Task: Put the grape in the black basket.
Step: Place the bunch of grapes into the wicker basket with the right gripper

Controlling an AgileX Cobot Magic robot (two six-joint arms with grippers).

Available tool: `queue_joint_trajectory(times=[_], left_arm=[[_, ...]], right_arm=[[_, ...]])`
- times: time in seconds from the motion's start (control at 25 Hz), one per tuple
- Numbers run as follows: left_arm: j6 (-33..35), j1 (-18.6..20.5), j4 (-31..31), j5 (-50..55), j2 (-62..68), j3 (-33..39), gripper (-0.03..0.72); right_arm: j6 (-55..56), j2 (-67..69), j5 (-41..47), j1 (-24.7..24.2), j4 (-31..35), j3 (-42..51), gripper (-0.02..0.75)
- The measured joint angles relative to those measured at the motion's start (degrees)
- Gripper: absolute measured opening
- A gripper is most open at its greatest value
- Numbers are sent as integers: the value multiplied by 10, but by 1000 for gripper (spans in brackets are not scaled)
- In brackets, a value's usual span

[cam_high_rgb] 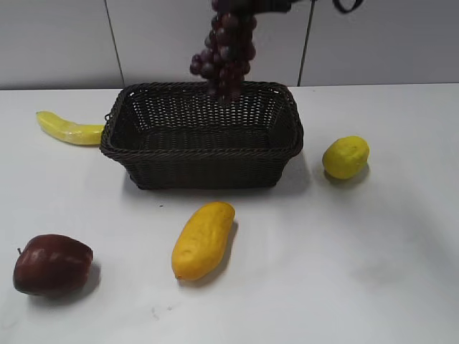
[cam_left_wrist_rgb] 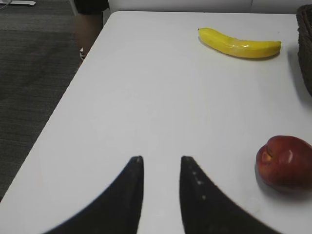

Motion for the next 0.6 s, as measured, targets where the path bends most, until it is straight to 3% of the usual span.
queue_joint_trajectory(times=[0.52,0.6], left_arm=[[0,0,0,0,0,0,228],[0,0,0,0,0,0,228]], right_arm=[[-2,132,-5,0,-26,-1,137],[-3,138,6,0,-42,-1,164]])
